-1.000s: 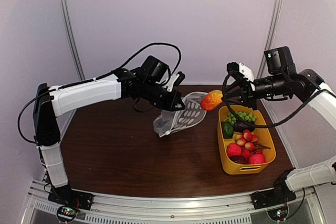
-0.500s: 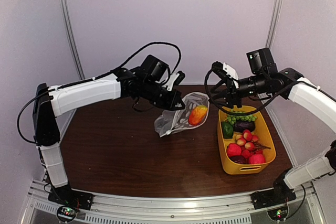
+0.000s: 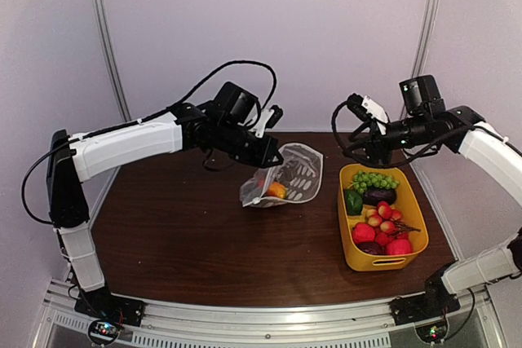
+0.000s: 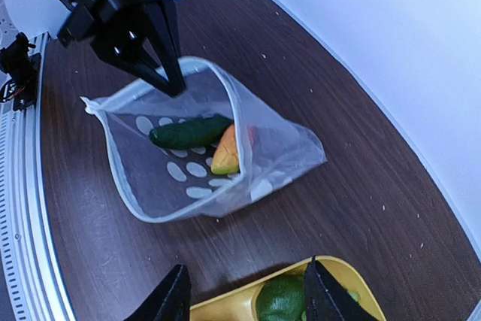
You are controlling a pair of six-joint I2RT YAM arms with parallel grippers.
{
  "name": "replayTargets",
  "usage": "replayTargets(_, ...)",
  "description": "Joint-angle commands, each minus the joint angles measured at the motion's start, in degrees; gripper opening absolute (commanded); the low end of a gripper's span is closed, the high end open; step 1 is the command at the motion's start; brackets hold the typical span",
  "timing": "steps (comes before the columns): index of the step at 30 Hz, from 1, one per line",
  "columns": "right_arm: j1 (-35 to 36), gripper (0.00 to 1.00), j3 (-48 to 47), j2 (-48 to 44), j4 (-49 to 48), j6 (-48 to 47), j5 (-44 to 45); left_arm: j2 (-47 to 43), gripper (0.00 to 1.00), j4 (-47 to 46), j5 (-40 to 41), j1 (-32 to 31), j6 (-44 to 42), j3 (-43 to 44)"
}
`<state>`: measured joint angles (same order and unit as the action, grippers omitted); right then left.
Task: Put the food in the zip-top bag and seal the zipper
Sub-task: Pick up the fake fruit from the bin.
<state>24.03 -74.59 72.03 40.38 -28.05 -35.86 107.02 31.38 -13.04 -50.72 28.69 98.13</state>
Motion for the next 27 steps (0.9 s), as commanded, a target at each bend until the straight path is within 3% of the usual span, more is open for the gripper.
replayTargets(1,-5.6,0.50,5.0,-4.2,7.8,-4.1,1.3,-3.2,0.00,-0.9,2.3,0.9,-2.0,-0.8)
replayTargets(13,-10.7,0.48,13.4,-6.5,24.3,-20.1,3.4,-3.7,0.00,-1.0,3.4,1.7,-2.3,-2.8)
replayTargets(20,-10.7,0.51,18.6,-2.7,24.4,-26.6,3.8,-3.8,0.00,-0.9,3.0,2.1,-2.8,-2.8)
replayTargets(27,-10.5,0.56,20.5,4.5,20.8,-27.2,5.0,-4.0,0.00,-0.7,2.5,2.7,-3.2,-3.0)
